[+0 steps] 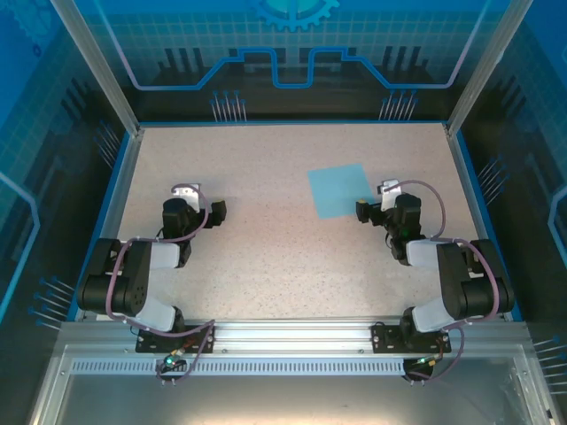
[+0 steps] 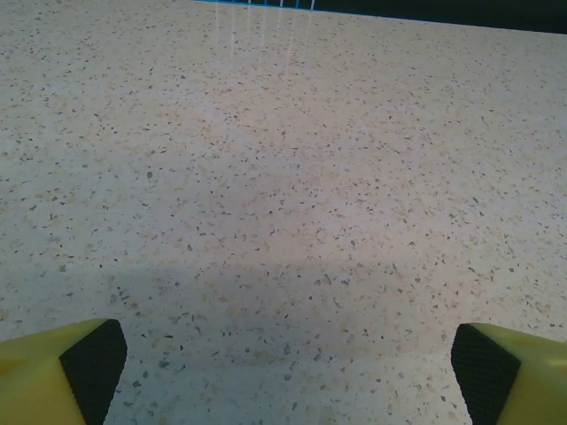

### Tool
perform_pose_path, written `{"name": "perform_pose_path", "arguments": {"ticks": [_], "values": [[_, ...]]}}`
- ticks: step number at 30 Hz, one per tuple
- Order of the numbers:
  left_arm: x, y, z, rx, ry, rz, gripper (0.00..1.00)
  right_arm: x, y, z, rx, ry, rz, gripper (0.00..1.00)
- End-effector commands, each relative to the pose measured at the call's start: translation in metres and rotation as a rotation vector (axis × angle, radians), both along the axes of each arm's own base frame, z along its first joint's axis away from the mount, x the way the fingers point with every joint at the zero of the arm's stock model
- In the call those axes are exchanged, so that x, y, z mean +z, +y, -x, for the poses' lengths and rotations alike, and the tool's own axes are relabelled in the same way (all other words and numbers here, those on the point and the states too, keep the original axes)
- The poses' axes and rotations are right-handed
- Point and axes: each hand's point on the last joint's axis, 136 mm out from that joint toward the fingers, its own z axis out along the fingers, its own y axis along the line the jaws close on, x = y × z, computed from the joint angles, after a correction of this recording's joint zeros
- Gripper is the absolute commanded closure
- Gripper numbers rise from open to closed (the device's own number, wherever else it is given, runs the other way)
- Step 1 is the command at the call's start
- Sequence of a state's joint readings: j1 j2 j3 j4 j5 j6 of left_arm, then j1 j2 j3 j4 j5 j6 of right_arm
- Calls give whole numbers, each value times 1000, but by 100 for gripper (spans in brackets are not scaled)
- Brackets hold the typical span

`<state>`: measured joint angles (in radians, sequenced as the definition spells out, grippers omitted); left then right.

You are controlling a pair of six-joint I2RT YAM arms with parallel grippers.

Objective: Fold a paper plane with a square sheet of paper (pick it up from the middle)

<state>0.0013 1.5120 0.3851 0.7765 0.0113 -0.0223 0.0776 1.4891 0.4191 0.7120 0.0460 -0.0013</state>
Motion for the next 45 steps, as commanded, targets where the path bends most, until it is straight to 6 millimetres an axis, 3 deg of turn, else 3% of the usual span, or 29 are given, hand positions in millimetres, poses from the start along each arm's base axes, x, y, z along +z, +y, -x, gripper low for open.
{"name": "perform_pose_path", "arguments": {"ticks": [1,29,35,40,45], "values": [[14,7,-11,13,-53,-25,2,9,-8,-9,-23,-36,11,1],[16,6,-10,12,-55,-25,1,14,-7,-9,-17,-36,15,1],[41,11,-6,45,-38,-20,2,52,-19,1,-146,60,-21,1],[76,17,3,123,-20,75,2,58,-14,19,-269,285,-150,1],[99,12,13,204,103,270,2,51,33,11,-220,453,-174,1]]}}
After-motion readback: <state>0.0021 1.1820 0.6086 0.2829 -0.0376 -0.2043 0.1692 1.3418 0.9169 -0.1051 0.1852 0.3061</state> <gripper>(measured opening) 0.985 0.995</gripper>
